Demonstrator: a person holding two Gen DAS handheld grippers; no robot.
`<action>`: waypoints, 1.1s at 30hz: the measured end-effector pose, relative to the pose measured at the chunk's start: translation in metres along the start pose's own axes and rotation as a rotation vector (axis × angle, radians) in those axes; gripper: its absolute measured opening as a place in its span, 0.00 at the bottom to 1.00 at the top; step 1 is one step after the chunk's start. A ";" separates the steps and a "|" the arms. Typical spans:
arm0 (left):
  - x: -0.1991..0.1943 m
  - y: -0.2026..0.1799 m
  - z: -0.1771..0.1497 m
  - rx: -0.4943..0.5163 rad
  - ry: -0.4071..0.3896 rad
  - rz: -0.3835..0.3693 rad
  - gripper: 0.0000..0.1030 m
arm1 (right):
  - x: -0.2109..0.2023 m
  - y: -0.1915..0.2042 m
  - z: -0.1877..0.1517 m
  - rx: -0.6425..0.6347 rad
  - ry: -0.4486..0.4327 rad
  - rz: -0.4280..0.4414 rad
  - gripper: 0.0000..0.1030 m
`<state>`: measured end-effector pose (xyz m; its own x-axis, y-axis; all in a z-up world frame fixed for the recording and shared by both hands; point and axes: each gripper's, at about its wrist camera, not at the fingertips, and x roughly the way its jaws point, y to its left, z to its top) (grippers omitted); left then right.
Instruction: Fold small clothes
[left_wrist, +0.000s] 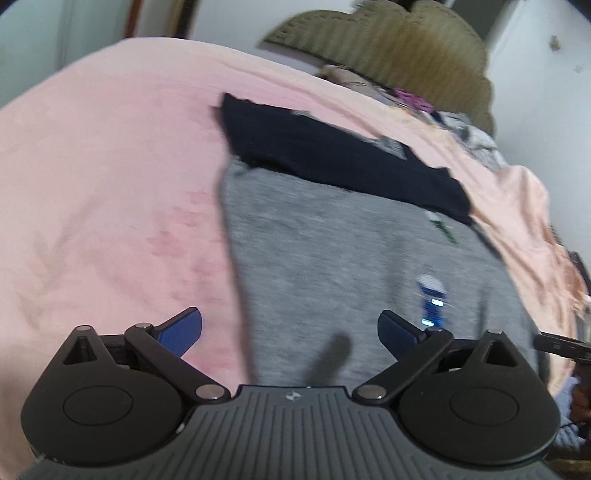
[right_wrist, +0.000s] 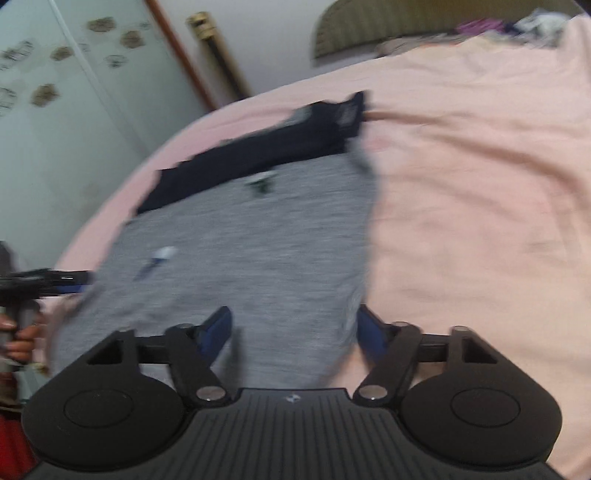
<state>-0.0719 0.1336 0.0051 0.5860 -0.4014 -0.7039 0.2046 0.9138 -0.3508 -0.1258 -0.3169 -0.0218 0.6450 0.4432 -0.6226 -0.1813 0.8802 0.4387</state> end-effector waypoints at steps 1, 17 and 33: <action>0.002 -0.005 -0.001 0.008 0.008 -0.033 0.94 | 0.004 0.007 -0.001 -0.007 0.010 0.024 0.61; -0.007 -0.029 0.003 0.108 -0.002 -0.081 0.07 | 0.010 0.016 0.013 0.074 -0.062 0.129 0.10; 0.036 -0.046 0.071 0.110 -0.071 0.054 0.09 | 0.032 0.005 0.078 0.108 -0.161 -0.015 0.11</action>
<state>-0.0048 0.0810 0.0395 0.6516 -0.3499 -0.6730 0.2540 0.9367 -0.2411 -0.0482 -0.3110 0.0111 0.7590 0.3899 -0.5215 -0.0961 0.8592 0.5025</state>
